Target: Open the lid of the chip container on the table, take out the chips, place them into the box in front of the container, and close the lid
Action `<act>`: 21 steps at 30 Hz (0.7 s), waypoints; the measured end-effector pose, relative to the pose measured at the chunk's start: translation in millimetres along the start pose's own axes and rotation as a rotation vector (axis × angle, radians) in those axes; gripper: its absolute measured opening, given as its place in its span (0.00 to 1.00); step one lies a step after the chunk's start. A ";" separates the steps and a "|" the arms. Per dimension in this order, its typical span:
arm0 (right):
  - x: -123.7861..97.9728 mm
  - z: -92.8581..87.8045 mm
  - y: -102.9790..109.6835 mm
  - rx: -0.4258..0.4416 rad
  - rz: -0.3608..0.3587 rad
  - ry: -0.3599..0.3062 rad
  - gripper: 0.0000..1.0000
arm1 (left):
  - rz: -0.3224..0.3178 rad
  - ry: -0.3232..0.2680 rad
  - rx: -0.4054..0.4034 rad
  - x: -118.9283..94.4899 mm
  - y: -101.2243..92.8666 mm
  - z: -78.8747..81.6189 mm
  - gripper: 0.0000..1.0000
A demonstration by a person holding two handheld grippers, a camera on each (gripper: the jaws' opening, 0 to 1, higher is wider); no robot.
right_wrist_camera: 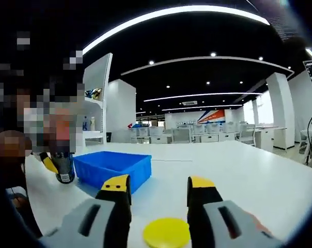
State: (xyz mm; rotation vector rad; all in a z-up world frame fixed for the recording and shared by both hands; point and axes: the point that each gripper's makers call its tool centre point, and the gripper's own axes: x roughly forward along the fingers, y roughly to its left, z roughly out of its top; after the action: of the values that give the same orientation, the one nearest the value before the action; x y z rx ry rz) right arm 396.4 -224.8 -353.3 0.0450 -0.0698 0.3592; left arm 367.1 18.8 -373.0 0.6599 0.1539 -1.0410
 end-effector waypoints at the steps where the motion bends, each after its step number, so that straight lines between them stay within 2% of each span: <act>1: 0.1 1.4 2.5 0.008 0.014 -0.002 0.42 | -0.009 0.015 -0.007 -1.1 -0.2 -1.8 0.46; 3: 0.5 2.9 8.2 0.035 0.048 -0.001 0.42 | -0.021 0.026 0.001 -3.5 0.8 -3.9 0.46; 5: 0.9 6.3 17.5 0.062 0.104 -0.030 0.42 | -0.046 0.052 0.006 -4.6 -1.5 -8.2 0.46; 8: 1.7 1.1 18.2 0.091 0.113 -0.010 0.42 | -0.071 0.108 0.047 -3.7 -4.2 -18.2 0.46; 12: 1.9 5.2 17.7 0.110 0.112 -0.025 0.41 | -0.111 0.151 0.074 -3.4 -9.7 -27.0 0.46; 17: 0.2 7.9 20.7 0.114 0.117 -0.026 0.41 | -0.164 0.211 0.120 -9.0 -8.9 -31.1 0.46; 19: -1.6 6.0 26.1 0.129 0.134 -0.008 0.40 | -0.173 0.230 0.141 -10.2 -8.1 -32.5 0.46; 21: -2.2 2.2 27.3 0.130 0.136 0.019 0.35 | -0.194 0.271 0.194 -12.5 -7.1 -37.3 0.45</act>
State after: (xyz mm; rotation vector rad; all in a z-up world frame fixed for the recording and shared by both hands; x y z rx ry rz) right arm 384.7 -200.2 -350.4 0.1662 -0.0307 0.4996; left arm 361.7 47.2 -400.6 0.9768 0.3612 -1.1582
